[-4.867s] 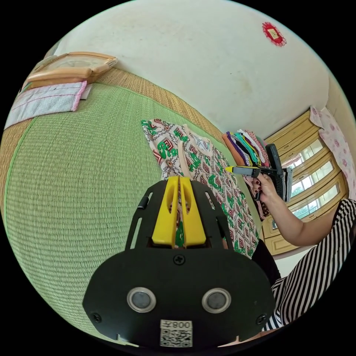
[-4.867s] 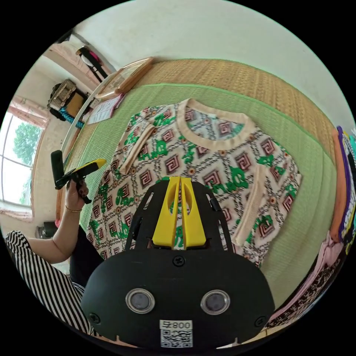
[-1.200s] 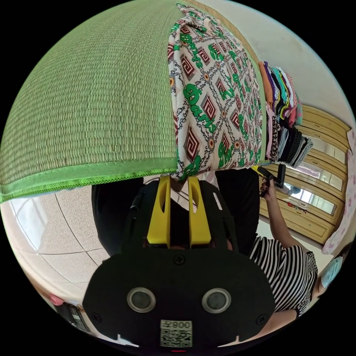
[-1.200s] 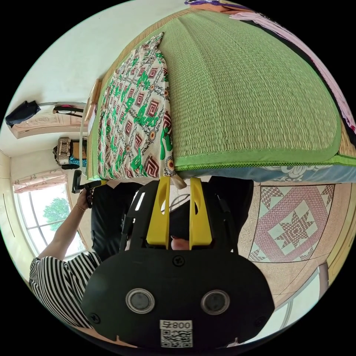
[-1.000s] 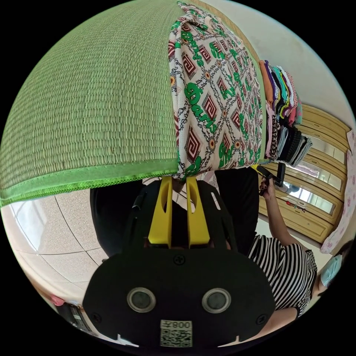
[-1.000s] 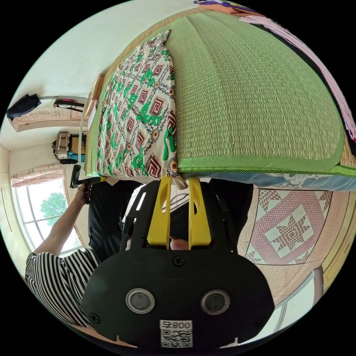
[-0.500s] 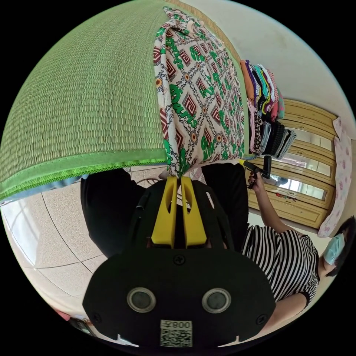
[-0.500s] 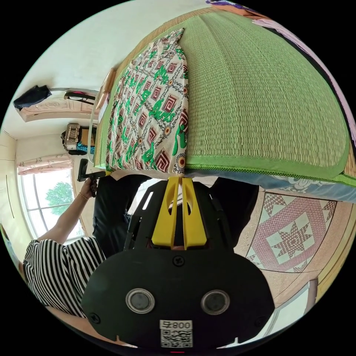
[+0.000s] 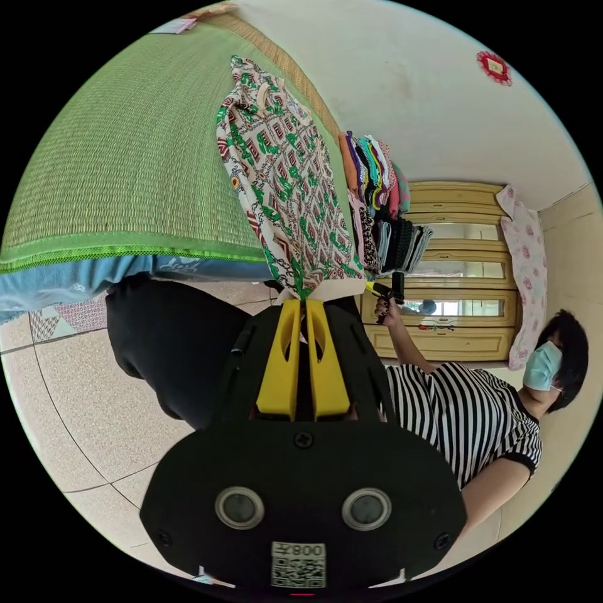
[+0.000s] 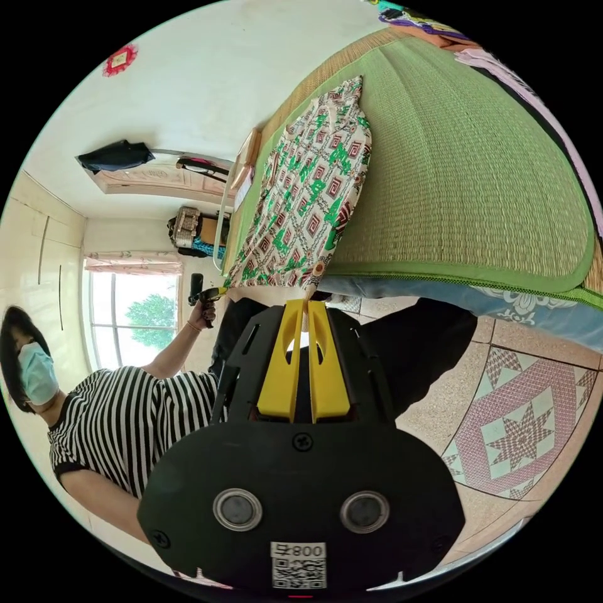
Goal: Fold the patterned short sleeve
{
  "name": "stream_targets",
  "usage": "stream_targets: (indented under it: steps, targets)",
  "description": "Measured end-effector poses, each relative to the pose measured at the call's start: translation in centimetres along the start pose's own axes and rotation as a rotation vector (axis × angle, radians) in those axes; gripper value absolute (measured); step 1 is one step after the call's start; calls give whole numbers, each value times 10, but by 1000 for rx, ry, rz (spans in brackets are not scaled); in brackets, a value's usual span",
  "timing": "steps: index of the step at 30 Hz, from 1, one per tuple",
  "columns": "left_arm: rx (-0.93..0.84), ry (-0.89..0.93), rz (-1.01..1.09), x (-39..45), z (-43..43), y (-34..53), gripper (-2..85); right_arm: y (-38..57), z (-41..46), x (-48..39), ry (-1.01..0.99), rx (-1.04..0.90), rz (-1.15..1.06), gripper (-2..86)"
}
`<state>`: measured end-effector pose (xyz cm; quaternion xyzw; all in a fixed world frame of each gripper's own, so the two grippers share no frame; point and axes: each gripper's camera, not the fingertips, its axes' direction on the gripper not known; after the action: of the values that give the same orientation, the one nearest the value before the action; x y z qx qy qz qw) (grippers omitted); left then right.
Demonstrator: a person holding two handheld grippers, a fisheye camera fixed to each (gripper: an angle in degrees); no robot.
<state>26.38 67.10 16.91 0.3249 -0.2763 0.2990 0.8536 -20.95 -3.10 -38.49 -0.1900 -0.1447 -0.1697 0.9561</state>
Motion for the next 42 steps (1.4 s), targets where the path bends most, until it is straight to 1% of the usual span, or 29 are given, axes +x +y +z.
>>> stream_targets:
  steps: [13, 20, 32, 42]
  targets:
    - [59, 132, 62, 23, -65, 121, 14, 100, -38, 28, -148, 46, -76, 7]
    - [99, 192, 75, 27, -94, 184, 13, 143, -49, 44, -184, 71, -97, 6]
    - [163, 241, 111, 30, -126, 256, 14, 193, -53, 57, -190, 67, -175, 6]
    - [206, 268, 135, 28, -142, 295, 14, 224, -52, 75, -208, 86, -207, 6]
